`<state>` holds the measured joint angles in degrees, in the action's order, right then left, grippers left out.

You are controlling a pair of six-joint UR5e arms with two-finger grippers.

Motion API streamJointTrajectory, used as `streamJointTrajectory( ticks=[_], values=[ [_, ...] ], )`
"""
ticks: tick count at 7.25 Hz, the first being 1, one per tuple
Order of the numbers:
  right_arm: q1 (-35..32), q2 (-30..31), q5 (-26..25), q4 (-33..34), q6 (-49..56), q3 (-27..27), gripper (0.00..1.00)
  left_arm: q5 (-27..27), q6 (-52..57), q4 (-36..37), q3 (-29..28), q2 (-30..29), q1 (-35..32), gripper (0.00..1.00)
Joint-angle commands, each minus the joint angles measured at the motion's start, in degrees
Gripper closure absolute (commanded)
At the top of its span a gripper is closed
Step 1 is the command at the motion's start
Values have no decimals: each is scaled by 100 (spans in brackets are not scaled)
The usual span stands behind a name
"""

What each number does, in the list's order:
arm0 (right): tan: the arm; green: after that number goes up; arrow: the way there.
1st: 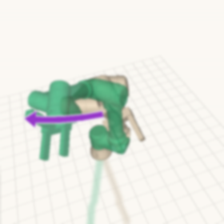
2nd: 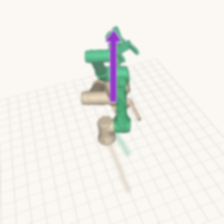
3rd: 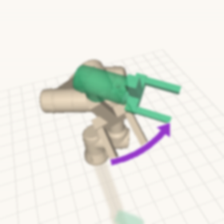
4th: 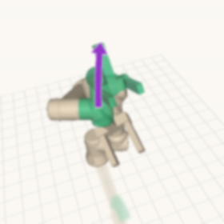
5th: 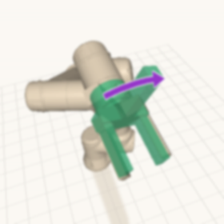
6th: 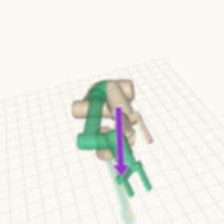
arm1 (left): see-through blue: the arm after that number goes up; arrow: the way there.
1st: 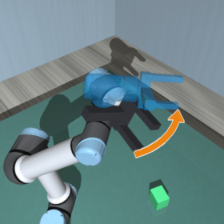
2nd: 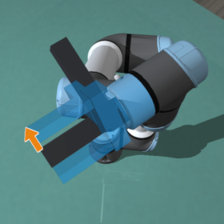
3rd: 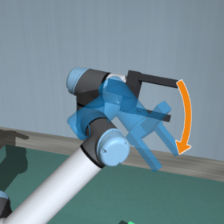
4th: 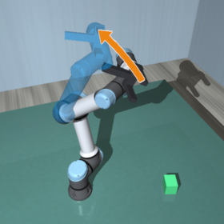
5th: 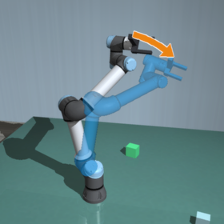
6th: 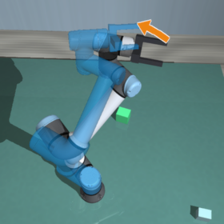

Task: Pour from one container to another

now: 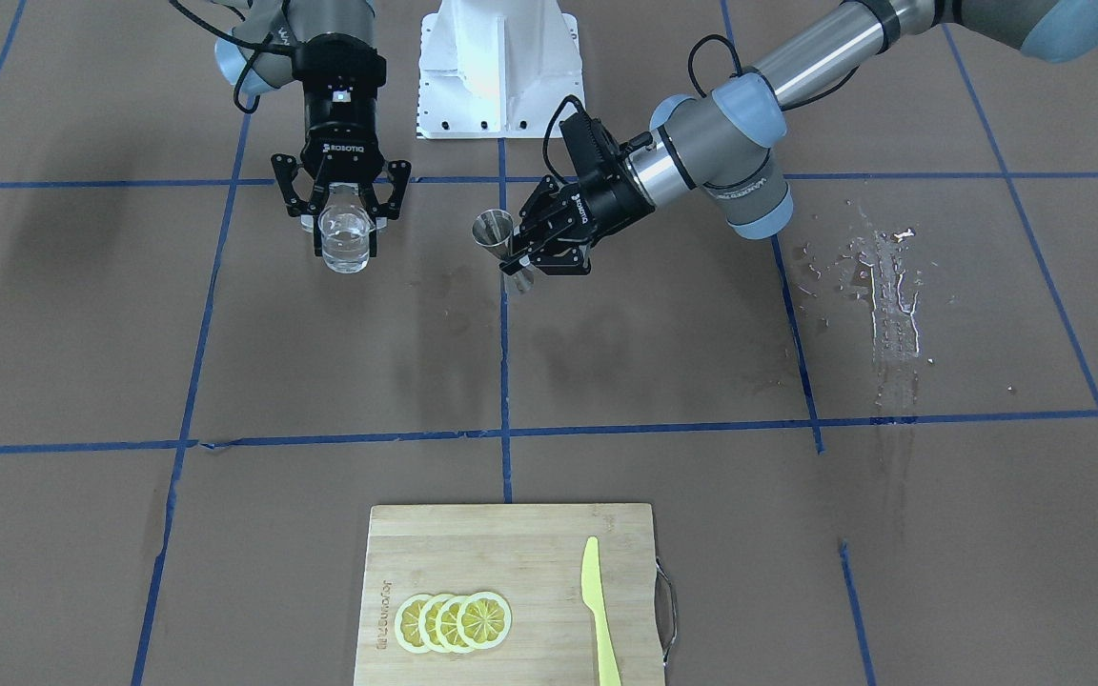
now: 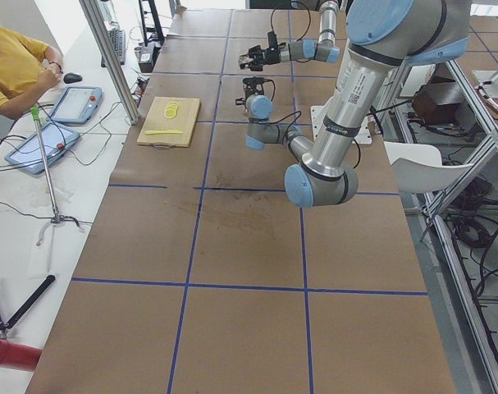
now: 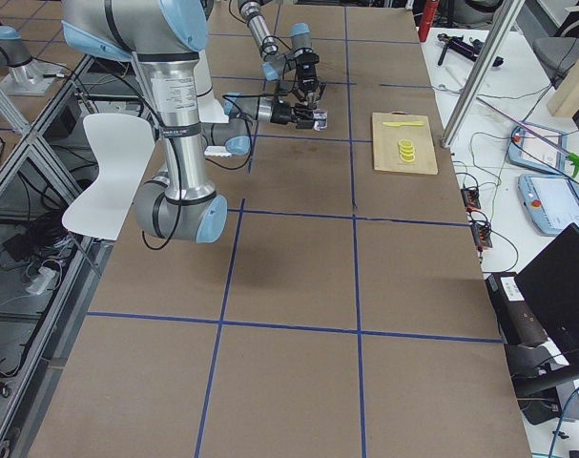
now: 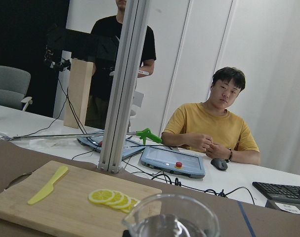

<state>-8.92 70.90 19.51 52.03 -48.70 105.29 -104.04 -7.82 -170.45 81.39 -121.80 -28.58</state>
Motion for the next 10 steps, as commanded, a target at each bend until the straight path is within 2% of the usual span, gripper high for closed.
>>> streamJointTrajectory(
  ticks=[1,3,8,10],
  values=[
    [40,-434,44,444,149,9,100,130,-9,3,8,-19,54,100],
    [40,-630,88,1009,167,44,100,138,-35,3,8,-10,90,100],
    [110,-797,132,1599,510,53,100,139,-35,3,8,-10,99,100],
    [162,-962,149,2255,554,184,100,138,-35,3,8,-10,99,100]
  ],
)
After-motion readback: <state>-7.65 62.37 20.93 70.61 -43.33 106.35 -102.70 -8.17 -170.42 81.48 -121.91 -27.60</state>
